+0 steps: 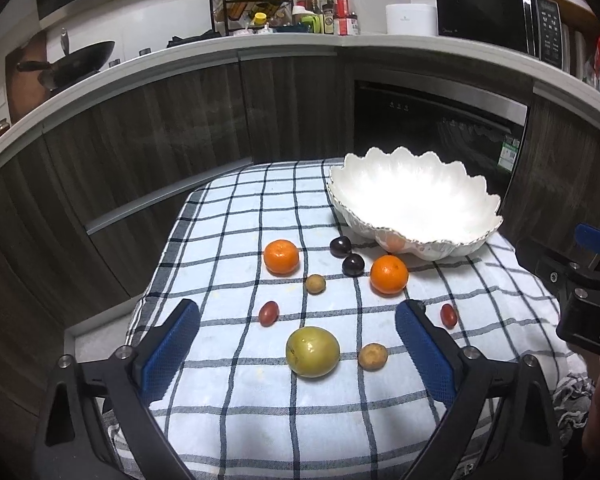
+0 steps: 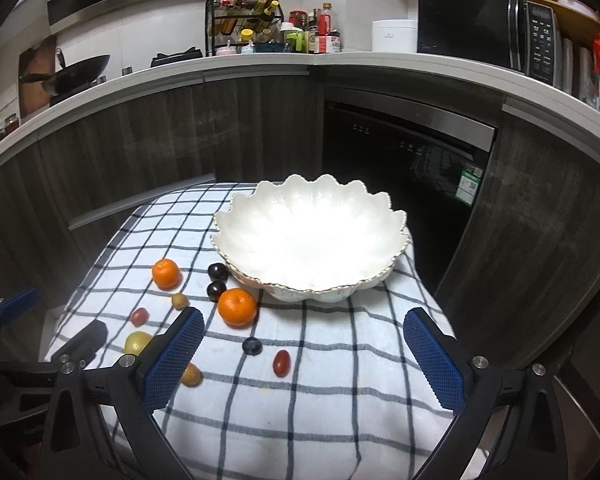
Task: Organize fruits
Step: 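Close the left tool on the yellow-green plum while the right tool grasps a red cherry tomato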
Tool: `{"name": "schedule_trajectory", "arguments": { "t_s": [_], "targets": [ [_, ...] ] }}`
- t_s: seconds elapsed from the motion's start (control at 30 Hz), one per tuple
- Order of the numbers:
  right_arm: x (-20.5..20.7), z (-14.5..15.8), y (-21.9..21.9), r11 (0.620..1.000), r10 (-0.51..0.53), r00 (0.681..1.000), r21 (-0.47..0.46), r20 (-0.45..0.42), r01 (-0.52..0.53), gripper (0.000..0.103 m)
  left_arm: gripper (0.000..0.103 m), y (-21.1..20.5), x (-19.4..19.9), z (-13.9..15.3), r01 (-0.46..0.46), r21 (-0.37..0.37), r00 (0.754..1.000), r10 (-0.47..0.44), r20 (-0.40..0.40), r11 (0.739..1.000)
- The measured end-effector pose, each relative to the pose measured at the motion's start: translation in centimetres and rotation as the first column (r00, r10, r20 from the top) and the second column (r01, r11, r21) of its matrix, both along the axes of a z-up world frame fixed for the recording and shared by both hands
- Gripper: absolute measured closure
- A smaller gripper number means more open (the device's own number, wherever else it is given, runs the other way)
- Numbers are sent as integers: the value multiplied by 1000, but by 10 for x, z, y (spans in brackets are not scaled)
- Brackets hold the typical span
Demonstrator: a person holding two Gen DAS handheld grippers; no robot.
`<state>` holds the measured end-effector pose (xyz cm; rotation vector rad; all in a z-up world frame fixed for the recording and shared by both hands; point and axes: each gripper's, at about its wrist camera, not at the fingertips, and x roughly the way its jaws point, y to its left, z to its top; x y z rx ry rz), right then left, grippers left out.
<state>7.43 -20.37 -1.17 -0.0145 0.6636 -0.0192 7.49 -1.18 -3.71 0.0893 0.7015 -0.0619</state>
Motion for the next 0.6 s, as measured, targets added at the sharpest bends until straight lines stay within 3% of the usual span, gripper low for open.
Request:
{"name": "schedule_trajectory", "arguments": {
  "t_s": [0.4, 0.6],
  "targets": [
    [22, -31, 13, 999, 45, 998, -20, -47, -46, 18, 7, 6, 20, -33, -18, -2, 998, 18, -56, 1000],
    [33, -54, 16, 998, 65, 994, -16, -90, -67, 25, 15, 4, 34, -57, -15, -1, 994, 15, -104, 1000]
  ]
}}
